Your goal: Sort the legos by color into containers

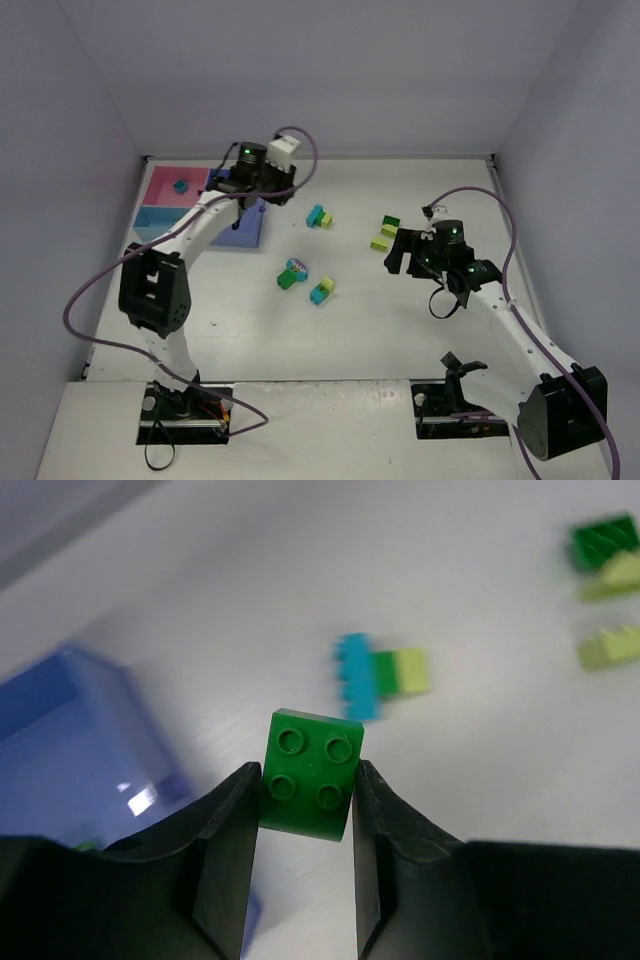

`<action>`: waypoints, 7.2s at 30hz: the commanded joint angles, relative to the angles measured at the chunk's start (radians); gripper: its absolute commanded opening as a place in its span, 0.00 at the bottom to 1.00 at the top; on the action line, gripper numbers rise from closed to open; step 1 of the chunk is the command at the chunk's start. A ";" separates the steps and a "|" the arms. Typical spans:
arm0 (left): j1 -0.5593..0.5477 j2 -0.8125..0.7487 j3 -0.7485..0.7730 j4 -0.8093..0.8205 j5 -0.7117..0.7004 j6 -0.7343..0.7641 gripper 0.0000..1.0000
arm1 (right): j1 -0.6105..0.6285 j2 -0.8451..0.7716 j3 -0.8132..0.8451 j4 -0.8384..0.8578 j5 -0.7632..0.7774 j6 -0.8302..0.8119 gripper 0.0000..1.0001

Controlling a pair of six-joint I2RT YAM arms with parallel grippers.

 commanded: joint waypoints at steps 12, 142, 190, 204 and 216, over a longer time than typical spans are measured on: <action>0.273 -0.008 0.055 -0.110 -0.242 -0.198 0.47 | -0.006 0.121 0.039 0.123 0.049 0.062 0.84; 0.345 -0.474 -0.184 -0.430 -0.227 -0.703 0.09 | 0.291 0.230 0.339 0.210 -0.056 -0.262 0.99; 0.525 -0.420 -0.239 -0.219 -0.189 -0.833 0.62 | 0.041 0.720 0.573 0.071 0.460 0.222 1.00; 0.354 -0.649 -0.432 -0.393 -0.138 -0.753 0.63 | 0.040 0.952 0.664 0.028 0.467 0.305 0.93; 0.324 -0.648 -0.414 -0.376 -0.072 -0.732 0.63 | 0.041 0.939 0.573 0.087 0.449 0.173 0.41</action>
